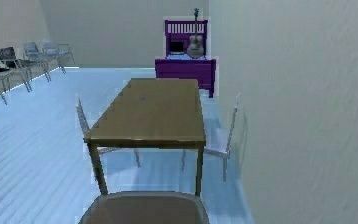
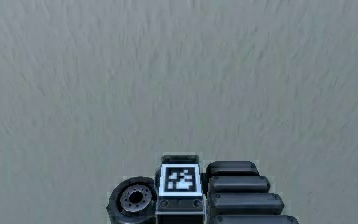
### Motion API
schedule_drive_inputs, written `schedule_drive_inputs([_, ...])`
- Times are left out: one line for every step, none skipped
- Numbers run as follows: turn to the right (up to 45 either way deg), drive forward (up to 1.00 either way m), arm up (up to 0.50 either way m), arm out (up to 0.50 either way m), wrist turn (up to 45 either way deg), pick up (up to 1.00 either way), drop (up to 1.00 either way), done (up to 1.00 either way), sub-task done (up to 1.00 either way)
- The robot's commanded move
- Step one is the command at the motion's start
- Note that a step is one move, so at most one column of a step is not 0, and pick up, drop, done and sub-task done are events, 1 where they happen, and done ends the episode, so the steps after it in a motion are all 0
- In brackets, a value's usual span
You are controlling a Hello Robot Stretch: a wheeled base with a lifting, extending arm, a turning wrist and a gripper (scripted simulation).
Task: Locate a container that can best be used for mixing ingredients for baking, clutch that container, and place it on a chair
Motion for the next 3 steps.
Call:
schedule_drive_inputs([3.0,0.00,0.00,0.00,0.0,0.00,0.00,0.00,0.00])
schedule_drive_inputs([0.0,0.50,0.00,0.00,0.0,0.00,0.00,0.00,0.00])
schedule_drive_inputs([9.0,0.00,0.00,0.00,0.0,0.00,0.00,0.00,0.00])
